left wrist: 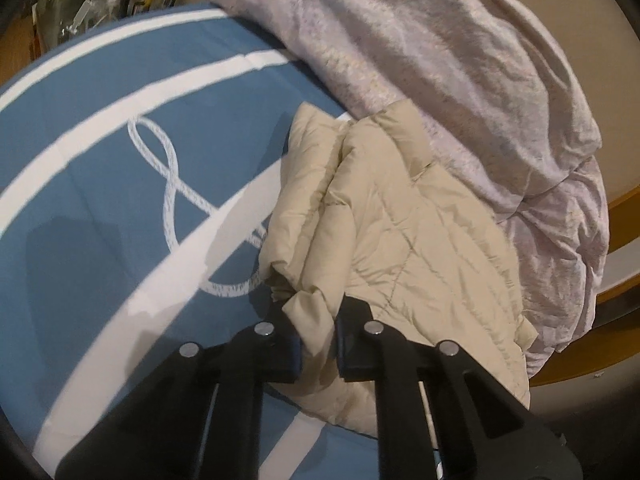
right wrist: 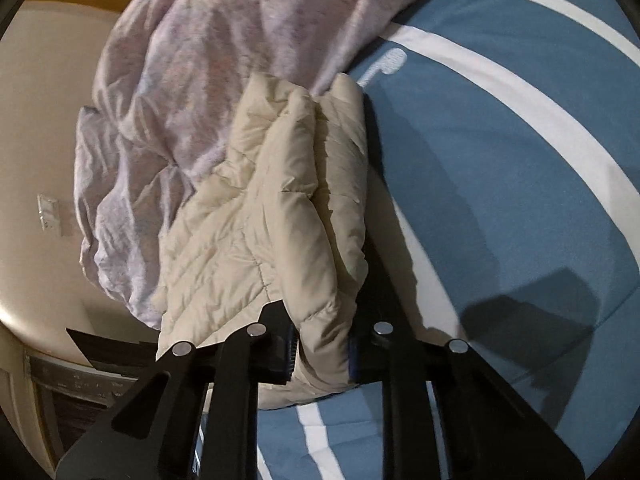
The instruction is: Fold large clothes
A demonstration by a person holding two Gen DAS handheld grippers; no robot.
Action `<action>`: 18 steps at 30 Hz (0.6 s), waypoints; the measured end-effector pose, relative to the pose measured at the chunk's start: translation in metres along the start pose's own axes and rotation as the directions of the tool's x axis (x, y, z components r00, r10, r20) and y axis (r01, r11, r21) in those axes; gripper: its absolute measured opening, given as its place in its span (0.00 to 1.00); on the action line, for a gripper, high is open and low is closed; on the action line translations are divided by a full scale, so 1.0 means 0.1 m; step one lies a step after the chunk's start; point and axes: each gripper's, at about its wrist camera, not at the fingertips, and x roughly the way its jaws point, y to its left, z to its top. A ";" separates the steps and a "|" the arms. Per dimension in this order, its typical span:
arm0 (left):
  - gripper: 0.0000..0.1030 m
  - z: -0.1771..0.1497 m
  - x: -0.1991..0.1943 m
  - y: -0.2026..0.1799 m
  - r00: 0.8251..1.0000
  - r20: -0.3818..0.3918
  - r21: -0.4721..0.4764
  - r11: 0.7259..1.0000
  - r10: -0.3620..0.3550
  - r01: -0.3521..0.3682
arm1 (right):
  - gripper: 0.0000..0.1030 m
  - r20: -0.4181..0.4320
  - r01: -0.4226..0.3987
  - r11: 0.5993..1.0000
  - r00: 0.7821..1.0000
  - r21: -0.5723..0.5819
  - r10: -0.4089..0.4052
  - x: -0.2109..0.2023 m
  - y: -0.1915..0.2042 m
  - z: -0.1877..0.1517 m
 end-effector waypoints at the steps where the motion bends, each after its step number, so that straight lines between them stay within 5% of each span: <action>1: 0.11 0.01 -0.06 0.01 1.000 0.009 0.005 1.000 -0.003 0.003 | 0.18 -0.001 -0.003 1.000 1.000 -0.004 0.003 0.02 0.04 0.00; 18: 0.11 -0.14 -0.68 0.74 0.999 0.044 -0.031 0.999 0.014 -0.013 | 0.18 -0.084 0.007 0.997 0.996 -0.078 -0.014 -0.12 0.17 -0.79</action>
